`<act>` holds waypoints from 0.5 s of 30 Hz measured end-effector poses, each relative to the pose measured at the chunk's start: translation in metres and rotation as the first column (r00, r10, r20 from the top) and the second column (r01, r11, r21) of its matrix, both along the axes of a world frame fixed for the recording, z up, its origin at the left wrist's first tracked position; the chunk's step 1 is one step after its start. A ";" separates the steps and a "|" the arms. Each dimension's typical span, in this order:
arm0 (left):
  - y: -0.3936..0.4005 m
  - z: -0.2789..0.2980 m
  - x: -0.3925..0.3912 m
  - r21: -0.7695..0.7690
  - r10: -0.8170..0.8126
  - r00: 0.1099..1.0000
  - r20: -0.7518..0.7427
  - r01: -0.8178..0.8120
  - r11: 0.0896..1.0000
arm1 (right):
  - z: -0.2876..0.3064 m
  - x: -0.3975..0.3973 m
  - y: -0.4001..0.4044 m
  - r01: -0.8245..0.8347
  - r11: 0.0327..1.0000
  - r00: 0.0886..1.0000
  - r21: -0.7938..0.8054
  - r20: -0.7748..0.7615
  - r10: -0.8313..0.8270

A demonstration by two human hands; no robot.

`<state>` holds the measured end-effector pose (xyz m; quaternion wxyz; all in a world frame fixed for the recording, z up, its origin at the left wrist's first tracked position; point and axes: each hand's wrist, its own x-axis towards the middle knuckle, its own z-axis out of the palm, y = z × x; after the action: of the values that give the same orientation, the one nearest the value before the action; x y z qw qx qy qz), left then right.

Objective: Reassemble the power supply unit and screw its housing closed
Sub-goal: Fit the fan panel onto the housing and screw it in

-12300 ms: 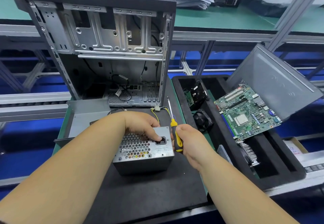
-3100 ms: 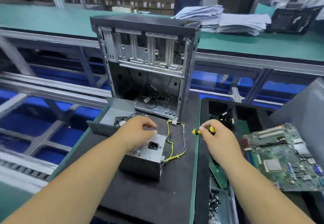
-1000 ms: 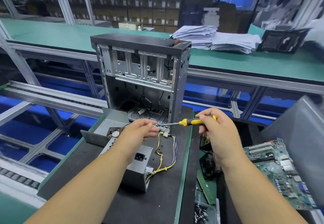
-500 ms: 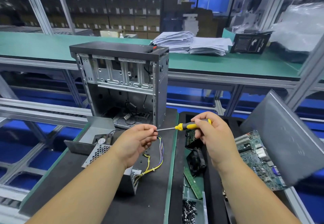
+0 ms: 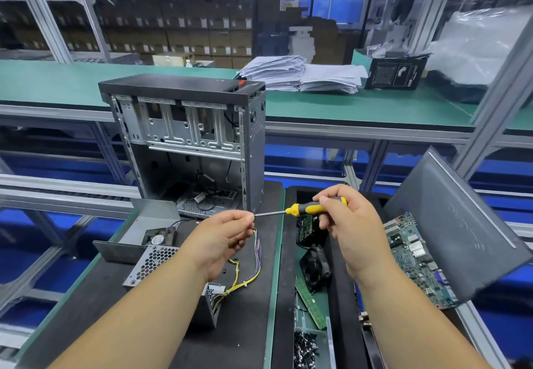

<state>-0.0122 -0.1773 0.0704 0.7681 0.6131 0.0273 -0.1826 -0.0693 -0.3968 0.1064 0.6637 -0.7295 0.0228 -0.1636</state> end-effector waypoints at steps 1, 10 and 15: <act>0.000 0.001 0.000 -0.008 0.004 1.000 0.000 -0.004 1.000 | 0.000 0.000 0.000 -0.004 1.000 1.000 -0.002 -0.002 0.004; 0.003 0.004 -0.003 -0.020 -0.003 0.998 0.060 0.004 1.000 | 0.004 -0.002 0.003 -0.005 1.000 1.000 0.004 -0.012 0.005; 0.017 0.007 -0.002 0.068 0.041 0.954 0.298 -0.064 0.996 | 0.008 -0.003 0.010 -0.024 1.000 0.999 -0.010 -0.047 0.023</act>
<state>-0.0142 -0.1608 0.0775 0.7439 0.6617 -0.0647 -0.0673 -0.0724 -0.3868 0.1140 0.6608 -0.7370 0.0290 -0.1386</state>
